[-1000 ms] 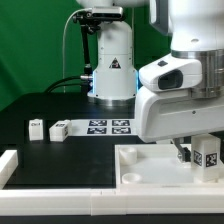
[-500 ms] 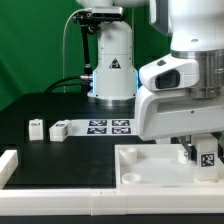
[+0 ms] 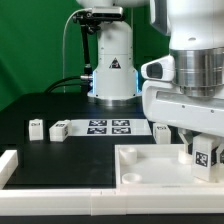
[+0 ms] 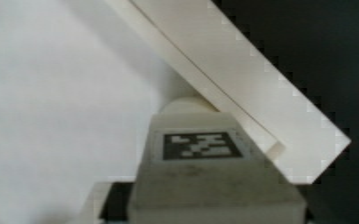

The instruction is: Assemble one leg

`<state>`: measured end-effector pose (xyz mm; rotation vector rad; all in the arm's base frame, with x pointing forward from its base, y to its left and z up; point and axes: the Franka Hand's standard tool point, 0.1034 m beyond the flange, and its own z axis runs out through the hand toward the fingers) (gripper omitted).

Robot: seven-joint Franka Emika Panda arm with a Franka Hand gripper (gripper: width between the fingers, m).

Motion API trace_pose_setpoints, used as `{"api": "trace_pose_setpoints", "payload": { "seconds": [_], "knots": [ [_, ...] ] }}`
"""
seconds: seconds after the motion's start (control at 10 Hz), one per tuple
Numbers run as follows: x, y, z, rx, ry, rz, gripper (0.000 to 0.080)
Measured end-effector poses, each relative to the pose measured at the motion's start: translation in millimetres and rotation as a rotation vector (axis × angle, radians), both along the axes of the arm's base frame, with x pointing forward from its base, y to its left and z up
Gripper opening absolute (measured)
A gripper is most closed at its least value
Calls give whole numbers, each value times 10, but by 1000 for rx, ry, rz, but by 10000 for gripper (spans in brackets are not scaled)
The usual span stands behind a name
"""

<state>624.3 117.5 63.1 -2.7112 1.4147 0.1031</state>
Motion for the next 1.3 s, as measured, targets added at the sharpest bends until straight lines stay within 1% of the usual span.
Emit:
{"api": "trace_pose_setpoints", "payload": {
  "seconds": [0.2, 0.5, 0.6, 0.7, 0.8, 0.9, 1.0, 1.1, 1.3],
  "knots": [
    [-5, 30, -13, -14, 32, -319, 290],
    [8, 22, -8, -9, 53, -550, 290],
    [5, 36, -8, -9, 53, -547, 290],
    [-8, 92, -8, -9, 53, -534, 518],
    [-17, 121, -11, -9, 51, -501, 518],
    [-20, 130, -12, -8, 46, -448, 625],
    [-21, 137, -12, -8, 44, -435, 625],
    [-22, 136, -13, -8, 30, -293, 647],
    [-11, 140, -1, -2, 4, -47, 649]
  ]
}}
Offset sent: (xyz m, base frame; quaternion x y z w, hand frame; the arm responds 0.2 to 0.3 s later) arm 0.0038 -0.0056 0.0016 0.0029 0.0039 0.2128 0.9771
